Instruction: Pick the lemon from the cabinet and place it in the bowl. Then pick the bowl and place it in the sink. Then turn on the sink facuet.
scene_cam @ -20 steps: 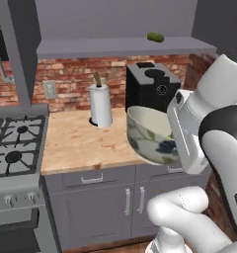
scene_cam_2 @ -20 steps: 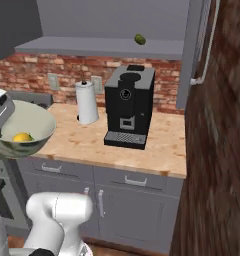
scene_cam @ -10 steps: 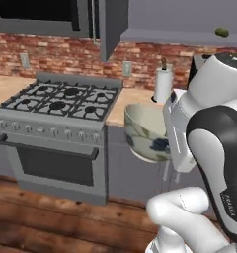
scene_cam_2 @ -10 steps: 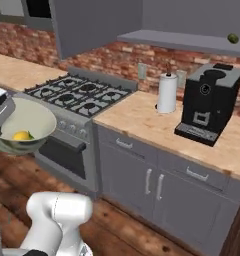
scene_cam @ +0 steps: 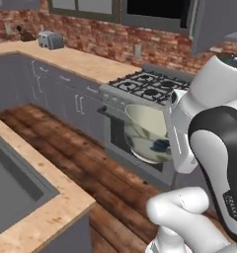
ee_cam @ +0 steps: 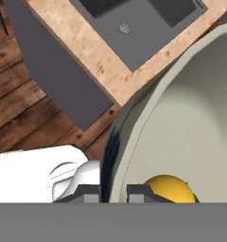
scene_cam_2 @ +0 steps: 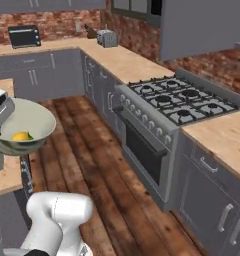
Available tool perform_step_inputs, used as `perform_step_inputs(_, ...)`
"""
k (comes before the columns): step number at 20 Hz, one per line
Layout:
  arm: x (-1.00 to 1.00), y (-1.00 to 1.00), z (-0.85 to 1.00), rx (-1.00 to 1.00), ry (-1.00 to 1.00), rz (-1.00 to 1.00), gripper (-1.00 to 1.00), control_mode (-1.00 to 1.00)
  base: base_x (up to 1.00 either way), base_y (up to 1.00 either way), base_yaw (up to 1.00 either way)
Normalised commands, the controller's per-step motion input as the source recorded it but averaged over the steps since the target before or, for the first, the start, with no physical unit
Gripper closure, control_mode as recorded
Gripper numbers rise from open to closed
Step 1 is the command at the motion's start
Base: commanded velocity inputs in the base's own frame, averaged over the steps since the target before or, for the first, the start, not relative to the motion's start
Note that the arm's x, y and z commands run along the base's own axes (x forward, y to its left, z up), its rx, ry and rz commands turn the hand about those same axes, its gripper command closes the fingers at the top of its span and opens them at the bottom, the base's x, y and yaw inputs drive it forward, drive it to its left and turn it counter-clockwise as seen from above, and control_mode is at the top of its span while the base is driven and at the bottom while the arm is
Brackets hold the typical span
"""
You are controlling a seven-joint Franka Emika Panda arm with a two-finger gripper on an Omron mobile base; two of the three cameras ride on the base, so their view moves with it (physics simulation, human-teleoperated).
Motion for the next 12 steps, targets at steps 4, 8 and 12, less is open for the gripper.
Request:
perform_step_inputs(4, 0.0, 0.0, 0.0, 0.0, 0.0, 0.0, 1.0, 1.0, 0.74, -0.22, 0.43)
perform_step_inputs(8, 0.0, 0.0, 0.0, 0.0, 0.0, 0.0, 1.0, 1.0, 0.35, -0.44, 0.4)
perform_step_inputs(12, 0.0, 0.0, 0.0, 0.0, 0.0, 0.0, 1.0, 1.0, 0.03, -0.35, 0.51)
